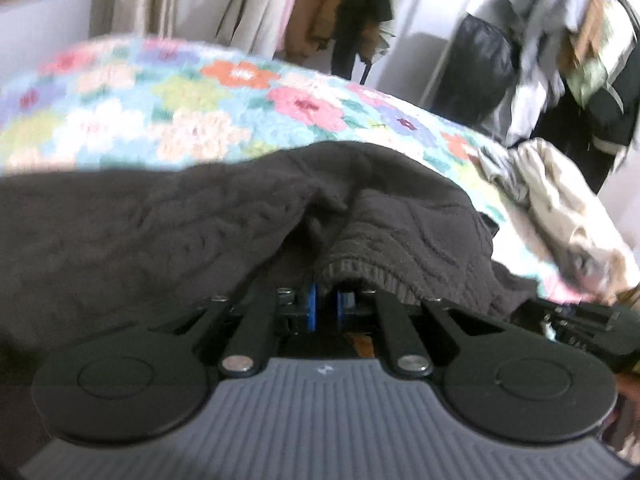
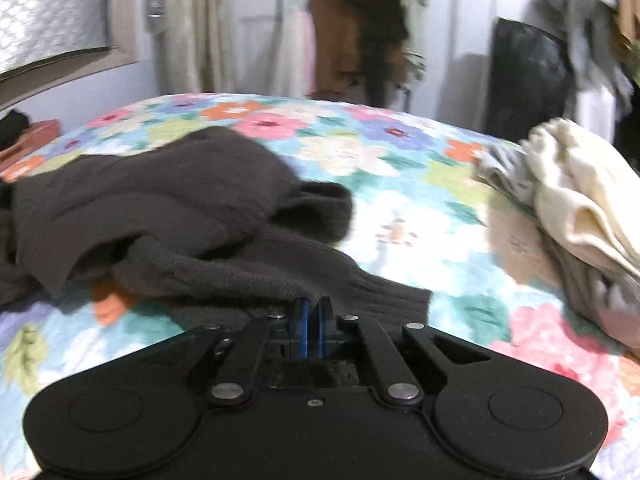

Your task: Fold clothes

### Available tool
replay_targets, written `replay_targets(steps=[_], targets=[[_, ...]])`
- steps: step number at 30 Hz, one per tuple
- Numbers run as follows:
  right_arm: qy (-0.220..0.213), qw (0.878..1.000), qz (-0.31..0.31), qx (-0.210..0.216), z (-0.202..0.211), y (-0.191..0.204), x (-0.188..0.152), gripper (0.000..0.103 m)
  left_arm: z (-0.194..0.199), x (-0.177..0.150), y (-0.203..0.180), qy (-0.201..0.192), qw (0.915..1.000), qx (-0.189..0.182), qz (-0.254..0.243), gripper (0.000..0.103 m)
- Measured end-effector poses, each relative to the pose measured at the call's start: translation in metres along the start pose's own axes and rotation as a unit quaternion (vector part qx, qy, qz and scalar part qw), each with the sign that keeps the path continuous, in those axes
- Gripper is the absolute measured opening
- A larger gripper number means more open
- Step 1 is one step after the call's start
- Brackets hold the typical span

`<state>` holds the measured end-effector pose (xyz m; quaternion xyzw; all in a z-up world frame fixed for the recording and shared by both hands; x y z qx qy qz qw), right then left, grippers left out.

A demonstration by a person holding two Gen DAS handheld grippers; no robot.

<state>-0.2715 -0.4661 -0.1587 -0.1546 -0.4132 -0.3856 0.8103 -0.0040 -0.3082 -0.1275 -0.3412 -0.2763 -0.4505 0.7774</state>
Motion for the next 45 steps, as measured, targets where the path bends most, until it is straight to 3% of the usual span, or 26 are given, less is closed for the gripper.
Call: replay_targets(steps=[5,8,11,14,19,26,28,31,37,41,45], targets=[[-0.019,0.999,-0.025,-0.038,0.004,-0.02,0.006,0.003,-0.012,-0.013,-0.008,0.027,0.9994,0.012,-0.02,0.009],[-0.026,0.997,-0.069,-0.038,0.011,-0.041,0.009,0.003,-0.017,-0.034,-0.026,0.06,0.998,-0.002,0.018,0.009],[-0.03,0.993,-0.111,-0.022,0.014,-0.059,0.011,0.003,-0.015,-0.043,-0.056,0.054,0.9967,0.047,-0.039,0.009],[-0.033,0.992,-0.123,-0.021,0.019,-0.067,0.01,0.003,-0.007,-0.046,-0.077,0.047,0.9953,0.075,-0.04,0.009],[0.022,0.98,-0.19,0.045,0.022,-0.067,-0.008,0.004,0.001,-0.052,-0.087,0.076,0.9901,0.118,0.007,0.008],[0.0,0.963,-0.241,0.117,0.035,-0.071,-0.003,0.005,0.016,-0.053,-0.128,0.098,0.9768,0.188,-0.03,0.005],[0.012,0.964,-0.229,0.133,0.029,-0.064,-0.008,0.006,0.023,-0.051,-0.138,0.091,0.9763,0.195,-0.028,0.005],[0.018,0.979,-0.149,0.14,0.019,-0.042,-0.022,0.006,0.036,-0.052,-0.146,0.075,0.9769,0.2,-0.008,0.005],[0.022,0.959,-0.207,0.189,0.006,-0.051,-0.032,0.006,0.078,-0.058,-0.14,0.063,0.9754,0.211,0.006,0.005],[0.033,0.959,-0.189,0.207,0.018,-0.039,-0.041,0.006,0.118,-0.071,-0.125,0.044,0.9744,0.219,0.025,0.005],[0.042,0.972,-0.163,0.167,0.04,-0.029,-0.048,0.012,0.141,-0.092,-0.101,0.052,0.9782,0.19,0.065,0.007]])
Point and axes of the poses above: each gripper's, at about its wrist camera, not at the fingertips, and z roughly against the way its jaws point, y to its left, x to its top, the point moved 5 cm from there along -z, roughly the way its jaws point, and after that the axes turned 6 degrees about -z, right-handed, at the moved point
